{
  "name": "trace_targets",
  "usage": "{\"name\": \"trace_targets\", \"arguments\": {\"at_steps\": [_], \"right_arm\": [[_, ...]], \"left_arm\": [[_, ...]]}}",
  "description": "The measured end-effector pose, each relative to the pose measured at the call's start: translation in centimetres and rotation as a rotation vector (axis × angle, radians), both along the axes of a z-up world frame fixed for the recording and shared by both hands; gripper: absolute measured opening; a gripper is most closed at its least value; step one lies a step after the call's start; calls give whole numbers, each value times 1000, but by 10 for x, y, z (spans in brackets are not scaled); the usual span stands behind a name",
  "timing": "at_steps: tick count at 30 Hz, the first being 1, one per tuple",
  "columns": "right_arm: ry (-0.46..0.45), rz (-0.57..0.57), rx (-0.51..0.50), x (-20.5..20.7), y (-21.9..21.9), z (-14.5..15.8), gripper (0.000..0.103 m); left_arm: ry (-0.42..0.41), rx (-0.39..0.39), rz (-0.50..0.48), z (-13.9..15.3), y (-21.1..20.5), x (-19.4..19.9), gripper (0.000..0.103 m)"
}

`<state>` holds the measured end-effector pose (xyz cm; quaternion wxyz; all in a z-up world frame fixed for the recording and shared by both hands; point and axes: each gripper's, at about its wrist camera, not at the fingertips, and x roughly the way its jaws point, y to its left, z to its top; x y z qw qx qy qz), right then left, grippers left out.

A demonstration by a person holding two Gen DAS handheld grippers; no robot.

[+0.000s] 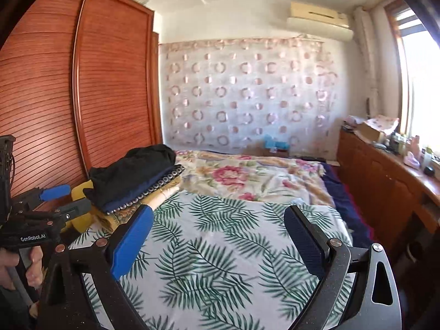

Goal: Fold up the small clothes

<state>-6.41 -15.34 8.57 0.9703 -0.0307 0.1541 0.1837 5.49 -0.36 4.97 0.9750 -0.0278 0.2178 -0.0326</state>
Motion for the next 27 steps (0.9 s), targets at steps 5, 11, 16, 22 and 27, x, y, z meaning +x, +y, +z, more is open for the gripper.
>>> {"name": "trace_targets", "arguments": {"at_steps": [5, 11, 16, 22, 27], "right_arm": [[-9, -34, 19, -28, -6, -1, 96], [-5, -67, 30, -37, 4, -8, 96], [0, -65, 33, -42, 10, -10, 96], [-1, -75, 30, -40, 7, -12, 96], [4, -68, 28, -37, -4, -18, 96]], "left_arm": [[-7, 18, -11, 4, -11, -7, 88], [-16, 30, -3, 9, -15, -13, 88], [-28, 35, 7, 12, -16, -17, 88], [-32, 32, 11, 14, -14, -19, 88], [-35, 35, 14, 16, -13, -19, 88]]}}
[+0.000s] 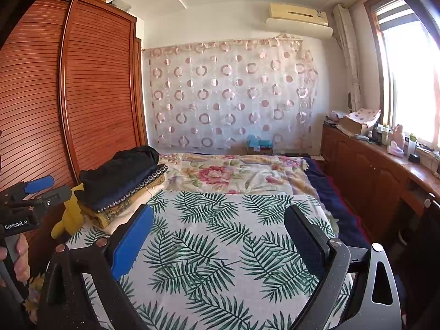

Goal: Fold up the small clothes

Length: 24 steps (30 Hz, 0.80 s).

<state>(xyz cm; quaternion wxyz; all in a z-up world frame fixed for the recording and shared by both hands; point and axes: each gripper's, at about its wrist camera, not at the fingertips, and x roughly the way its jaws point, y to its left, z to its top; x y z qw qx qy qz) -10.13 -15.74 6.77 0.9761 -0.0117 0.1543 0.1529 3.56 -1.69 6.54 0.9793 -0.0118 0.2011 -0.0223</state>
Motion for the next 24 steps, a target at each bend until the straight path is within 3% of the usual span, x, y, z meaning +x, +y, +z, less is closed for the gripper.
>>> {"name": "trace_targets", "arguments": {"at_steps": [24], "right_arm": [[-8, 9, 5, 3, -32, -1, 96]], "left_arm": [[0, -1, 0, -1, -1, 0, 88]]}}
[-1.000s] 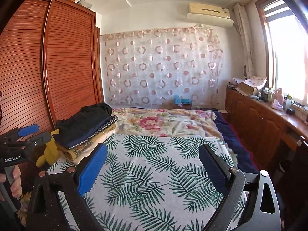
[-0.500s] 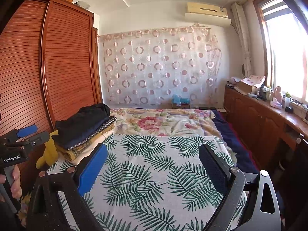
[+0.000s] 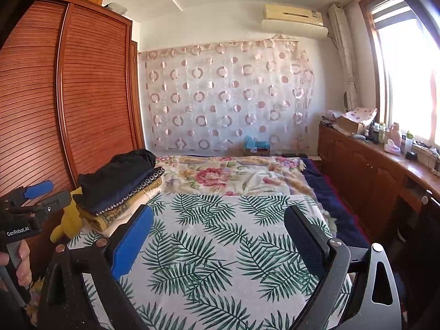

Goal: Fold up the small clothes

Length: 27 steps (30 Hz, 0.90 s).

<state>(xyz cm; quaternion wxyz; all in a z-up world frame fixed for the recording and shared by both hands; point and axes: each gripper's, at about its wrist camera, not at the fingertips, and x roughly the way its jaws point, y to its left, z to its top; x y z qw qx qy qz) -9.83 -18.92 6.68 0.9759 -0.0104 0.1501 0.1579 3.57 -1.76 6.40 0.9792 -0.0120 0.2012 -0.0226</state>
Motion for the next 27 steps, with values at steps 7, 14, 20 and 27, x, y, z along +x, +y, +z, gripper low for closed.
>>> {"name": "trace_targets", "arguments": {"at_steps": [7, 14, 20, 27], "right_arm": [[2, 1, 0, 1, -5, -2, 96], [4, 6, 2, 2, -10, -2, 96], [3, 6, 2, 2, -9, -2, 96], [4, 11, 5, 3, -14, -3, 96]], "left_arm": [[0, 1, -1, -1, 0, 0, 88], [-2, 2, 0, -1, 0, 0, 88], [-1, 1, -1, -2, 0, 0, 88], [-2, 2, -1, -3, -1, 0, 88]]}}
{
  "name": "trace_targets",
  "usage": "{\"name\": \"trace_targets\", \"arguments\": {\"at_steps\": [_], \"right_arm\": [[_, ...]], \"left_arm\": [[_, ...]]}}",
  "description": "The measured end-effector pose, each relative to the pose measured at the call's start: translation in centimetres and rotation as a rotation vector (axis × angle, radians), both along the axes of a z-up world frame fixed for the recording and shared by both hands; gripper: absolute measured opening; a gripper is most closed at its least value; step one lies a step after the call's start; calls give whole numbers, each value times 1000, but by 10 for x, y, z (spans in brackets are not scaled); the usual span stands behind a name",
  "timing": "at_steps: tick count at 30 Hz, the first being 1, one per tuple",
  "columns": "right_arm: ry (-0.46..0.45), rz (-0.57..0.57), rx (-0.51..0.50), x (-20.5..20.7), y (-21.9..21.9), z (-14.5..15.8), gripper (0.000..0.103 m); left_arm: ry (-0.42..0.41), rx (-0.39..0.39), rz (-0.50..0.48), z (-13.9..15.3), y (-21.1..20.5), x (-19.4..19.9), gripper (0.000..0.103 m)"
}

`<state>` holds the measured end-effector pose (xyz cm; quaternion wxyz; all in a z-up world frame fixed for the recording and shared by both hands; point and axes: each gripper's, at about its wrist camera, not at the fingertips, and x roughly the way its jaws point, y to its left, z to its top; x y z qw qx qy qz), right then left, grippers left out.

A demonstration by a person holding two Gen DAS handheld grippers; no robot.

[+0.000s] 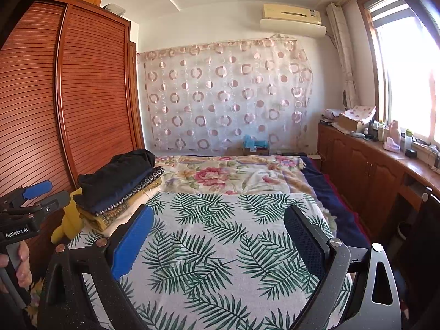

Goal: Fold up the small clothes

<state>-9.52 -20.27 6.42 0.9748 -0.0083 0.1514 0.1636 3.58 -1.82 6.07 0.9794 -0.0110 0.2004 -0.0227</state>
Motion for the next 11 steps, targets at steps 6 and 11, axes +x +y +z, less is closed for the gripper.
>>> {"name": "trace_targets", "arguments": {"at_steps": [6, 11], "right_arm": [[-2, 0, -3, 0, -2, 0, 96], [0, 3, -3, 3, -4, -1, 96]], "left_arm": [[-1, 2, -1, 0, 0, 0, 88], [0, 1, 0, -1, 0, 0, 88]]}}
